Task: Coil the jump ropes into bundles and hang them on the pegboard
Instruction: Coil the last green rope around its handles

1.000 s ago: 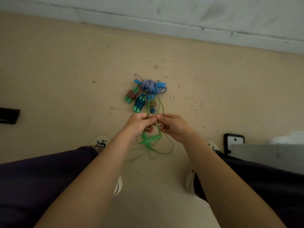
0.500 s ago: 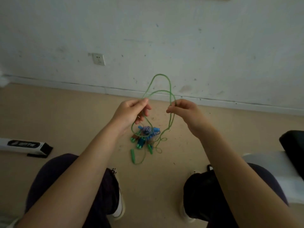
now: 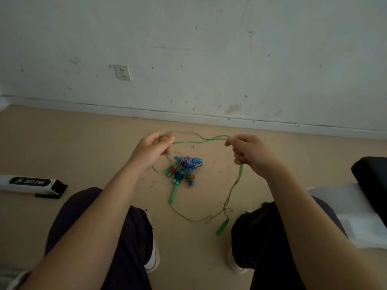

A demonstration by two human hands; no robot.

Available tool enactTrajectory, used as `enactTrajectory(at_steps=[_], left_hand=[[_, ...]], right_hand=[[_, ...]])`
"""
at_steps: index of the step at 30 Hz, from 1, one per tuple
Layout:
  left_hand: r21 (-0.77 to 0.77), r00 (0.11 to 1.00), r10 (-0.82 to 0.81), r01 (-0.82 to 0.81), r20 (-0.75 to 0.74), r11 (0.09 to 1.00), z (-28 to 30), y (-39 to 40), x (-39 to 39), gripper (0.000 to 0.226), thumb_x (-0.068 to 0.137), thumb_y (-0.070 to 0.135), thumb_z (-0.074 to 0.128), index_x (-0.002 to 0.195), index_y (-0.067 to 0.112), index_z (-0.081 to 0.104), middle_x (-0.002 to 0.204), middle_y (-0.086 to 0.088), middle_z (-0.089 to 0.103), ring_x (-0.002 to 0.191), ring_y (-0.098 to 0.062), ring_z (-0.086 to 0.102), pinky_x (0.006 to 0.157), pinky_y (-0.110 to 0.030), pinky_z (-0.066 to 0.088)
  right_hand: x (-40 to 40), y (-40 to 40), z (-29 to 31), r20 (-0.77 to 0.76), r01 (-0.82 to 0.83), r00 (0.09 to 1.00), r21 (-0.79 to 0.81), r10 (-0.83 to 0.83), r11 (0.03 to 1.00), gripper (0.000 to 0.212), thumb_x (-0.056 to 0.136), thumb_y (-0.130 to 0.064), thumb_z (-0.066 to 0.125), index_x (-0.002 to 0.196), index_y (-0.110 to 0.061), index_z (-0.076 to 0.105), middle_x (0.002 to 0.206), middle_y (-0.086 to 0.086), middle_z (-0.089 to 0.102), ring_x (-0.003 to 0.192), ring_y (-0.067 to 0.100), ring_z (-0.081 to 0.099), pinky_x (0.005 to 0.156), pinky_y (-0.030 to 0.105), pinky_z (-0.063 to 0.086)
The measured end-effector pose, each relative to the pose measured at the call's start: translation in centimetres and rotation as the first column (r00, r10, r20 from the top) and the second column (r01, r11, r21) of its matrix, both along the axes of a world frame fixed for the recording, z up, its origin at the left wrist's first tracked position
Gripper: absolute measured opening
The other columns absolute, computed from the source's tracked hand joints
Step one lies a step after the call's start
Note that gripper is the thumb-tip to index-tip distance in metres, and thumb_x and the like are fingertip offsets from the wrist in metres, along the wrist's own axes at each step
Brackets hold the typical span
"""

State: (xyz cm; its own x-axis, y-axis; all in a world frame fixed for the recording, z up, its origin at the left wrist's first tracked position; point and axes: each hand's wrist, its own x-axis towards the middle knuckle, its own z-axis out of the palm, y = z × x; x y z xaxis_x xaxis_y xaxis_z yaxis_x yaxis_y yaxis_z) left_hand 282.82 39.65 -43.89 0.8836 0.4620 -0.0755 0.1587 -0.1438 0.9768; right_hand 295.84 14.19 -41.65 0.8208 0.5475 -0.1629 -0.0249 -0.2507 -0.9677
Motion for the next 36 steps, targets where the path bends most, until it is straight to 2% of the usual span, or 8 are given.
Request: enactTrajectory(at_steps=[4,8,13,17,22,27,32,36], left_hand=[[0.256,0.999,-0.014,0.023,-0.036,0.966,-0.1,-1.7,0.5,0.052,0.087,0.04,0.074,0.133,0.034,0.05,0.133,0.012,0.05,0.12,-0.002,0.048,0.103,-0.027,0.037],[0.033,0.977,-0.215,0.215,-0.014,0.976,0.0,-4.5,0.8,0.036,0.074,0.054,0.074,0.103,0.035,0.07,0.103,0.013,0.074,0.099,-0.002,0.068,0.092,-0.027,0.053],[-0.147,0.841,-0.532,0.517,-0.1,0.844,-0.9,-6.0,1.3,0.032,0.09,0.034,0.066,0.116,0.015,0.066,0.091,-0.004,0.076,0.093,-0.022,0.073,0.096,-0.041,0.051],[-0.067,0.866,-0.476,0.472,-0.152,0.879,-0.2,-4.4,1.0,0.027,0.101,0.028,0.057,0.082,0.022,0.075,0.057,0.002,0.05,0.051,-0.012,0.052,0.069,-0.028,0.054],[0.034,0.883,-0.4,0.42,-0.245,0.907,0.3,-2.5,0.2,0.032,0.101,0.033,0.055,0.085,0.012,0.072,0.055,0.006,0.043,0.051,-0.012,0.04,0.062,-0.027,0.044],[0.011,0.889,-0.408,0.419,-0.206,0.908,0.2,-2.8,-0.4,0.032,0.102,0.03,0.052,0.087,0.011,0.072,0.055,0.005,0.038,0.05,-0.012,0.033,0.056,-0.026,0.034],[-0.029,0.855,-0.49,0.492,-0.17,0.87,0.5,-4.3,-0.1,0.034,0.101,0.037,0.051,0.078,0.026,0.073,0.058,0.004,0.046,0.051,-0.009,0.039,0.054,-0.019,0.039],[-0.032,0.86,-0.486,0.487,-0.155,0.873,0.5,-4.4,0.0,0.035,0.099,0.039,0.054,0.073,0.023,0.07,0.058,0.004,0.053,0.051,-0.01,0.044,0.057,-0.02,0.041]], right_hand=[[-1.7,1.8,0.7,-0.211,-0.088,0.969,0.178,0.126,0.98,0.017,0.102,-0.015,0.049,0.093,-0.004,0.059,0.068,0.005,0.06,0.061,0.021,0.061,0.079,0.047,0.057],[-3.0,3.3,0.6,-0.288,-0.159,0.919,0.357,0.27,0.92,0.01,0.1,-0.002,0.046,0.104,-0.001,0.055,0.088,0.016,0.066,0.083,0.027,0.067,0.091,0.042,0.054],[-2.9,3.7,0.2,-0.202,-0.152,0.951,0.347,0.232,0.926,0.013,0.098,0.002,0.048,0.109,0.001,0.054,0.095,0.02,0.066,0.089,0.031,0.065,0.085,0.04,0.054],[-1.6,2.6,-0.4,-0.019,-0.005,1.0,0.122,0.007,0.992,0.007,0.097,-0.002,0.054,0.101,-0.004,0.06,0.088,0.01,0.075,0.075,0.026,0.071,0.072,0.033,0.059],[-0.7,1.0,-1.3,0.104,0.06,0.994,-0.14,-0.045,0.988,0.005,0.095,-0.01,0.061,0.096,-0.005,0.061,0.077,0.005,0.075,0.06,0.022,0.071,0.064,0.041,0.059],[-1.1,0.4,-1.1,0.327,0.148,0.945,-0.346,-0.029,0.927,0.042,0.076,-0.045,0.08,0.083,-0.015,0.05,0.071,0.002,0.059,0.058,0.014,0.052,0.055,0.031,0.046],[-2.9,2.0,-0.8,0.18,-0.233,0.953,-0.081,0.244,0.969,0.025,0.079,-0.02,0.081,0.096,-0.01,0.065,0.094,0.003,0.072,0.089,0.013,0.069,0.083,0.026,0.056],[-3.5,2.7,-1.5,0.11,-0.332,0.931,-0.143,0.349,0.932,0.015,0.084,-0.017,0.076,0.096,-0.019,0.066,0.078,-0.002,0.074,0.072,0.008,0.069,0.07,0.017,0.052]])
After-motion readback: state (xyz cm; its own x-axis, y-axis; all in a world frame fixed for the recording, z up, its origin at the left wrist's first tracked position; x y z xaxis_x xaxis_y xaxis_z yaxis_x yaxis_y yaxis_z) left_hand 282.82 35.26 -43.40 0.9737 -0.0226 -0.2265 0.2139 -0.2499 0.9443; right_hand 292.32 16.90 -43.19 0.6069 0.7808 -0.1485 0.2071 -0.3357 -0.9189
